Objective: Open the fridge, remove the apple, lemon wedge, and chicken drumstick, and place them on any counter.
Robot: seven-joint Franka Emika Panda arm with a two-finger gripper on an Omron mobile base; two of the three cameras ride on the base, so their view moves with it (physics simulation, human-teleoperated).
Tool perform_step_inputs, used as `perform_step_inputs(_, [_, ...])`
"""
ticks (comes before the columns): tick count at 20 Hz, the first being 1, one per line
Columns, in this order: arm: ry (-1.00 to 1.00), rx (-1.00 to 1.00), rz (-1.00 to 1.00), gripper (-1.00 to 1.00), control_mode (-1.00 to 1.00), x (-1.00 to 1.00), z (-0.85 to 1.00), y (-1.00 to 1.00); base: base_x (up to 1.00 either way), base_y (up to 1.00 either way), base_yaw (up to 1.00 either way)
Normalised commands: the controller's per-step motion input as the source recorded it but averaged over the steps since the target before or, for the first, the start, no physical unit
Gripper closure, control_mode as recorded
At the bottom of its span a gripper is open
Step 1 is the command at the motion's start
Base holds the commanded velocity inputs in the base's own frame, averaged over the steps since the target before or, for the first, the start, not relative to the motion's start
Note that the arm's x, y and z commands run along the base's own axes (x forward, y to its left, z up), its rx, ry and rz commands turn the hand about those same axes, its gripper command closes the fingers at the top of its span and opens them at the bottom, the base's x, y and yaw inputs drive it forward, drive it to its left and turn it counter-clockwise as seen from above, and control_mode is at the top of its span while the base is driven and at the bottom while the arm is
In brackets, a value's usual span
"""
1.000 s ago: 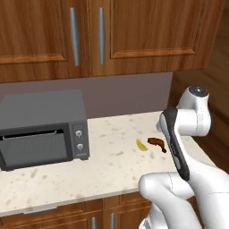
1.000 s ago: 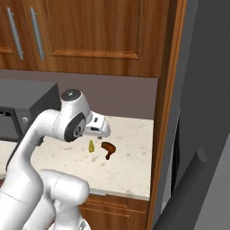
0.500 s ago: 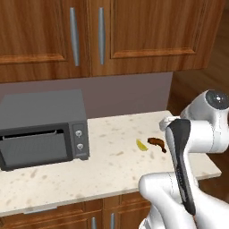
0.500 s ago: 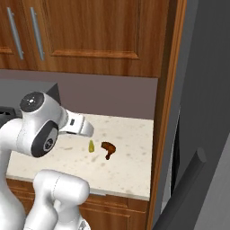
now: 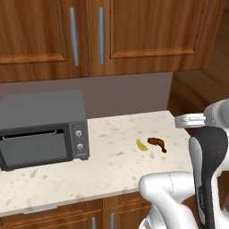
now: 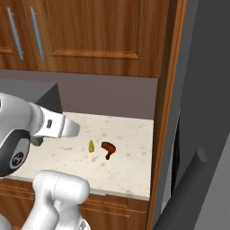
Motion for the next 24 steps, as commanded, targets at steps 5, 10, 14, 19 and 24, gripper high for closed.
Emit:
perform_step_inputs(5, [-0.01, -0.01, 0.01, -1.00, -1.00, -0.35, 0.26, 0.21, 0.00, 0.00, 0.00])
perform_step_inputs(10, [0.02, -0.02, 0.12, -1.00, -1.00, 0.07, -0.03, 0.16, 0.00, 0.00, 0.00])
perform_step_inputs(14, [0.00, -0.03, 0.16, -1.00, -1.00, 0.00, -0.09, 0.12, 0.00, 0.00, 0.00])
perform_step_inputs(19, [0.00, -0.03, 0.13, -1.00, 1.00, 0.00, -0.12, 0.16, 0.00, 0.04, 0.03])
perform_step_inputs(24, [0.00, 0.00, 0.00, -1.00, 1.00, 0.00, 0.00, 0.00, -0.39, 0.15, -0.01])
